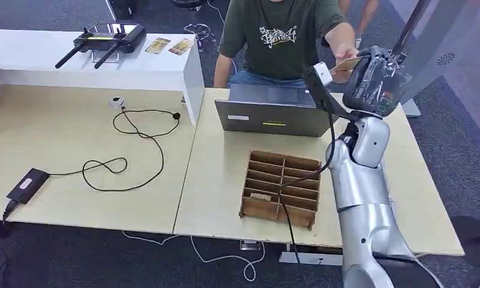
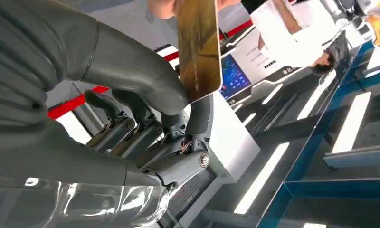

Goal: Pass the card to the sensor for recognition and then transmit it.

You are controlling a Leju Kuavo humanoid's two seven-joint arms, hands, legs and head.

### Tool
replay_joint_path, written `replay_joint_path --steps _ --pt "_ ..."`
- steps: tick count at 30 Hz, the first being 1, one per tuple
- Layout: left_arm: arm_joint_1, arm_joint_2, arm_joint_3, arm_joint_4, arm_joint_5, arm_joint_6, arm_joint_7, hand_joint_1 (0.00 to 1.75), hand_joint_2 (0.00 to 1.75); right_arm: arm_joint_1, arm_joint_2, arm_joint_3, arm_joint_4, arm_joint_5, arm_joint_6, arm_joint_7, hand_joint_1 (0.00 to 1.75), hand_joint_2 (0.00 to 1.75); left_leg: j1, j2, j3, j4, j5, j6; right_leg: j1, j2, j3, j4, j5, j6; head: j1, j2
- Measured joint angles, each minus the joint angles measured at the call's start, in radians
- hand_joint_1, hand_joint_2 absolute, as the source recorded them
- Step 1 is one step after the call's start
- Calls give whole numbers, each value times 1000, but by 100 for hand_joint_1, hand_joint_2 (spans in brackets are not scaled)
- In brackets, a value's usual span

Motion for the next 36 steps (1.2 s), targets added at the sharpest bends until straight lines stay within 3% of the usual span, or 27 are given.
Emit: replay_joint_path --steps 10,16,23,36 --pt "-4 -1 -24 0 -17 -8 0 0 0 -97 -32 116 145 5 0 134 175 175 0 0 0 0 0 0 0 0 0 0 0 0 0 0" --pt "-5 -5 -36 0 -22 -9 1 0 0 -156 -60 251 278 5 0 232 175 175 0 0 0 0 0 0 0 0 0 0 0 0 0 0" --pt "-5 -7 -41 0 -22 -12 1 0 0 -173 -65 311 332 5 0 221 175 175 0 0 0 0 0 -1 0 0 0 0 0 0 0 0" --pt "-6 -7 -41 0 -22 -21 1 0 0 -181 -68 337 363 5 -1 223 175 175 0 0 0 0 0 -1 0 0 0 0 0 0 0 0"
